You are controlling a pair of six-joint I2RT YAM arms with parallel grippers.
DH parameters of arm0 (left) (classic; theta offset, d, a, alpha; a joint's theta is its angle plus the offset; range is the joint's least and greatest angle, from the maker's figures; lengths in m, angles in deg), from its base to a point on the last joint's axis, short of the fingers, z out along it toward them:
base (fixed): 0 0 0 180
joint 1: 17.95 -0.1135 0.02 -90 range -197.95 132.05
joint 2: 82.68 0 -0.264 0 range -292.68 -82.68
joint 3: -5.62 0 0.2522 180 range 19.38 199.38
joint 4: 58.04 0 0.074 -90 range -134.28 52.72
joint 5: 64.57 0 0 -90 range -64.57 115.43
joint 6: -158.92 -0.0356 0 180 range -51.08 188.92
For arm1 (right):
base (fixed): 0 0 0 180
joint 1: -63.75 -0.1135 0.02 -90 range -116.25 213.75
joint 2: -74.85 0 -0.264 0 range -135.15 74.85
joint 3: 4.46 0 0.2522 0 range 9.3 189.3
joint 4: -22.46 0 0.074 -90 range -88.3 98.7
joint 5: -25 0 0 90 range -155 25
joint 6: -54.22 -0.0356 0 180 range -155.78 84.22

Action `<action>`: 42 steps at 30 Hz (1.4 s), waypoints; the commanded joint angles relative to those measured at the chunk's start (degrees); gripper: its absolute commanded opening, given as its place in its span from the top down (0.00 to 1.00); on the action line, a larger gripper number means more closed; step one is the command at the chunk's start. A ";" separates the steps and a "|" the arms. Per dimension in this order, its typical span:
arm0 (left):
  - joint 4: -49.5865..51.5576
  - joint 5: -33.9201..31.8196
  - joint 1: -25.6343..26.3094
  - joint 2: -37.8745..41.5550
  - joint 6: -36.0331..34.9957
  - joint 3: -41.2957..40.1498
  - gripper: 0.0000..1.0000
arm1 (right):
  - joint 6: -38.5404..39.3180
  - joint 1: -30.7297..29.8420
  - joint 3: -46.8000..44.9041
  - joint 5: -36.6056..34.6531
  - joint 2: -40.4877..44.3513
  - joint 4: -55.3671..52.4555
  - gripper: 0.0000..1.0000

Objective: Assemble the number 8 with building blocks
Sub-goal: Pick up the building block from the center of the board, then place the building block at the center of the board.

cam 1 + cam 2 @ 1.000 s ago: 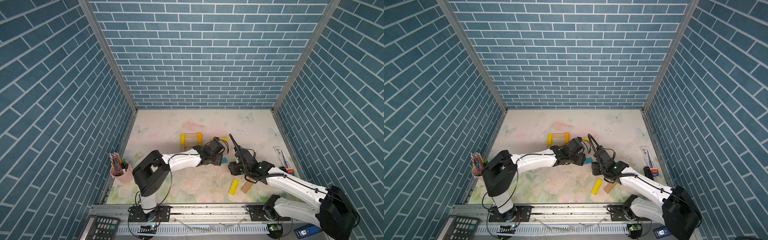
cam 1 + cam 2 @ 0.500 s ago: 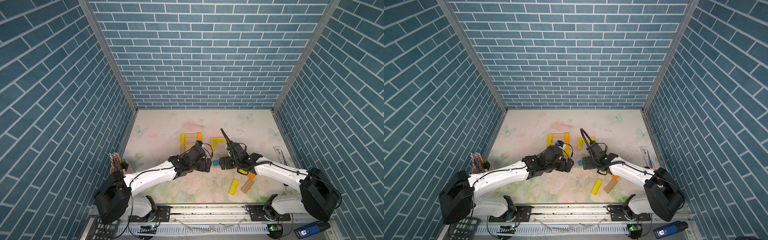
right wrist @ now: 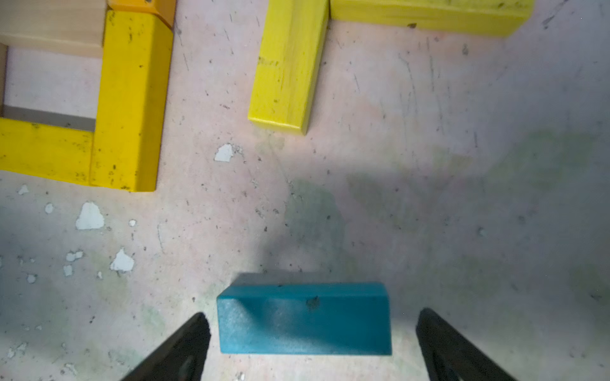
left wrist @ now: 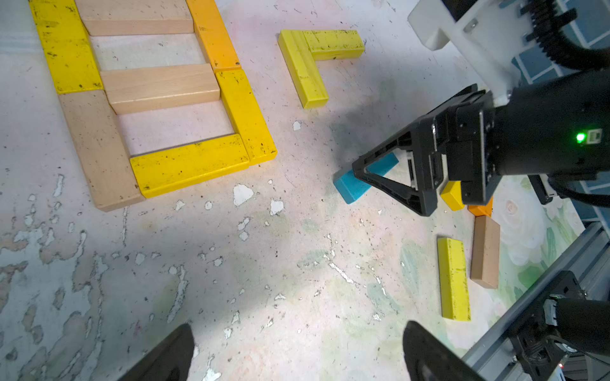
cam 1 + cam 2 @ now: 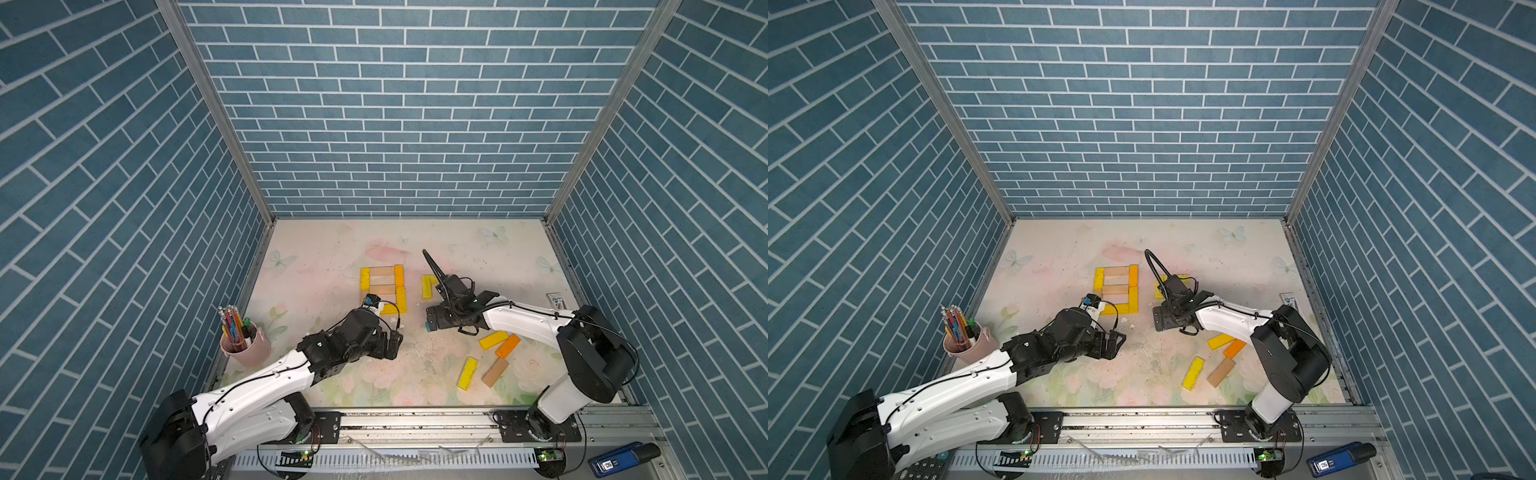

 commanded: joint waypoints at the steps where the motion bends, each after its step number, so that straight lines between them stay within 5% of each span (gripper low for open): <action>1: -0.49 0.43 -0.28 0.61 -0.65 -1.45 0.00 | -0.43 -0.83 1.99 -0.58 -1.98 -2.44 0.01; 21: -2.24 1.04 -0.25 -3.21 -0.95 -0.27 0.00 | -3.08 -2.58 5.11 -3.31 -7.18 -5.84 0.02; 28: -2.81 1.06 -0.25 -3.47 -0.83 -0.46 0.00 | -4.66 -2.34 4.68 -4.98 -6.35 -5.93 0.17; 42: -4.22 1.57 -0.25 -4.11 -0.47 -0.83 0.00 | -1.58 7.51 6.67 -2.52 -5.92 -6.52 0.18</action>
